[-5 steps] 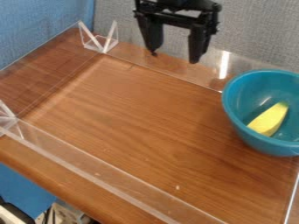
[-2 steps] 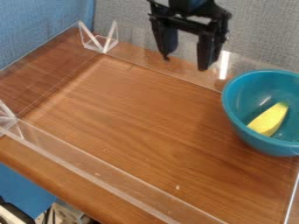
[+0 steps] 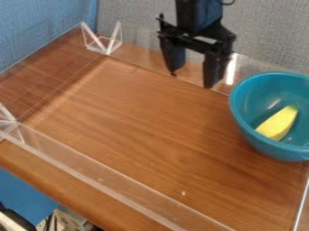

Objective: Put the yellow object in the blue bowl

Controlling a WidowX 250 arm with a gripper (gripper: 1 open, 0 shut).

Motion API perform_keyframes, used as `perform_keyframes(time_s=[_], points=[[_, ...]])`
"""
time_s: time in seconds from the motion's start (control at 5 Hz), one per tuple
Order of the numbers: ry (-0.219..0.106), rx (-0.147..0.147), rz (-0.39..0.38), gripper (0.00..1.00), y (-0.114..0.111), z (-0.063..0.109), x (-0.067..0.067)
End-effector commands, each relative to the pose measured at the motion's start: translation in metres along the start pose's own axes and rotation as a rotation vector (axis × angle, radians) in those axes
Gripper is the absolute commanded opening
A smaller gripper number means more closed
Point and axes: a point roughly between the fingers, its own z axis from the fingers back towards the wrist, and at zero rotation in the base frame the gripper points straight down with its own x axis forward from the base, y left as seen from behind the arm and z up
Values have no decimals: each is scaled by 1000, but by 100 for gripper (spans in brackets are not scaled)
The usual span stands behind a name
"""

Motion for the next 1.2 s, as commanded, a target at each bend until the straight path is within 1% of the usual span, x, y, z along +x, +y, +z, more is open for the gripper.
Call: perform_keyframes(time_s=[0.0,0.2,0.6,0.8,1.0], points=[[-72,23,0,100,14,27,-3],[-84,21,-6,100,17,35,0],[-100,56,127,100,9,45,-3],[-101,53,109,100,-8,53,-1],[-93,51,96,100,-27,51,3]])
